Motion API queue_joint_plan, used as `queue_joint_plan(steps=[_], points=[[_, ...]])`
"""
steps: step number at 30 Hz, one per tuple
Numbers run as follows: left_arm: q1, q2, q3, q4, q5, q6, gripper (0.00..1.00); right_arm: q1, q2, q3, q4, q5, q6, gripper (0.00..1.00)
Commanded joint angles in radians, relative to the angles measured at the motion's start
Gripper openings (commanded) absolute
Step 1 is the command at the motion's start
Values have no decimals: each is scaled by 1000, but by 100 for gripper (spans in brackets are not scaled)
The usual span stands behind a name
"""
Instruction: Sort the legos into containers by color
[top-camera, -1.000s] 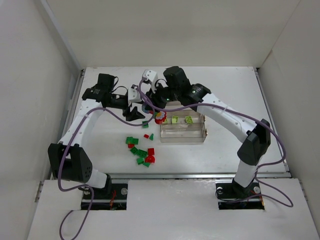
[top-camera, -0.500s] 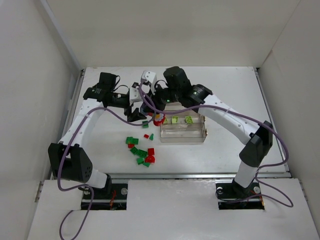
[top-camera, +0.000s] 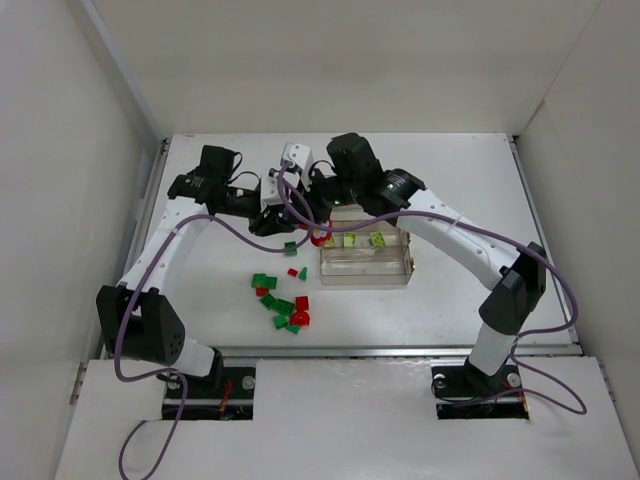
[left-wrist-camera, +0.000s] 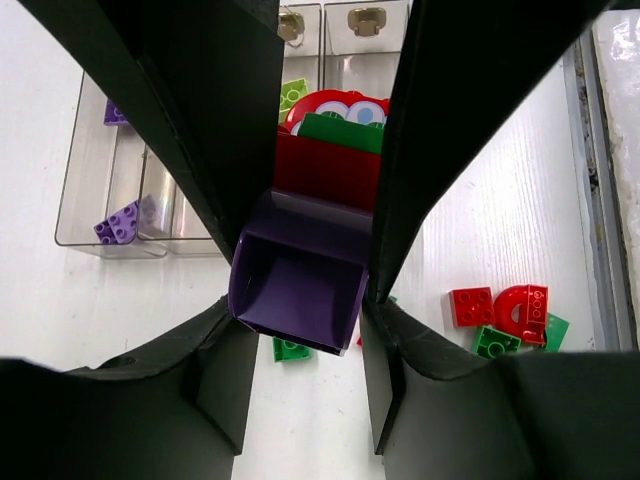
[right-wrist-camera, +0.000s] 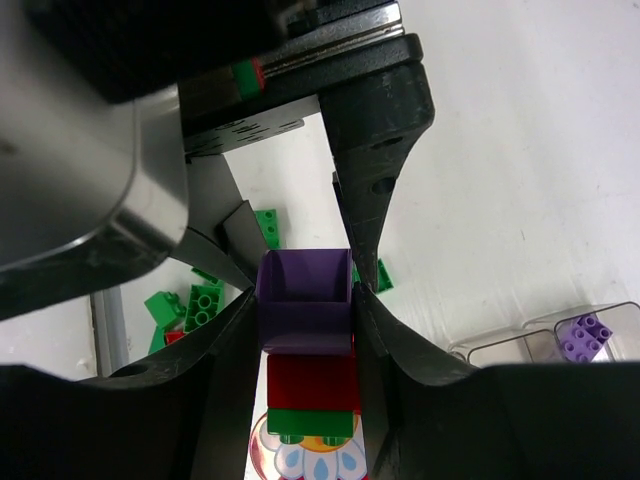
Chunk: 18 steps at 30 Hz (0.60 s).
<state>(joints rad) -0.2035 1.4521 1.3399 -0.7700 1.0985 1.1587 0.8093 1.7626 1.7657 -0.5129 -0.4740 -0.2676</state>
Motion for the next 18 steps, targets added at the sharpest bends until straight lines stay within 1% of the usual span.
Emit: queue_joint_plan(steps=[1, 2, 3, 5, 6, 7, 9, 10, 12, 15, 18], points=[[-8, -16, 31, 31, 12, 32, 0, 14, -48, 12, 14, -37, 42, 0], [-8, -16, 31, 31, 12, 32, 0, 14, -48, 12, 14, -28, 42, 0], [-8, -16, 31, 31, 12, 23, 0, 14, -48, 12, 14, -28, 42, 14], [-8, -16, 31, 31, 12, 22, 0, 14, -48, 12, 24, 3, 70, 47], [-8, -16, 22, 31, 12, 12, 0, 14, -48, 12, 24, 44, 82, 65], [-8, -25, 22, 31, -2, 12, 0, 14, -48, 12, 34, 70, 97, 74], [-8, -25, -10, 61, -32, -8, 0, 14, -48, 12, 53, 159, 155, 88], [-8, -36, -21, 73, -44, -34, 0, 14, -58, 12, 66, 190, 181, 100], [-8, -48, -45, 101, -87, -66, 0, 5, -68, 12, 99, 233, 254, 100], [-8, -58, -87, 146, -114, -112, 0, -30, -78, 12, 119, 233, 329, 100], [-8, -79, -110, 192, -123, -168, 0, -58, -78, 12, 96, 255, 378, 100]])
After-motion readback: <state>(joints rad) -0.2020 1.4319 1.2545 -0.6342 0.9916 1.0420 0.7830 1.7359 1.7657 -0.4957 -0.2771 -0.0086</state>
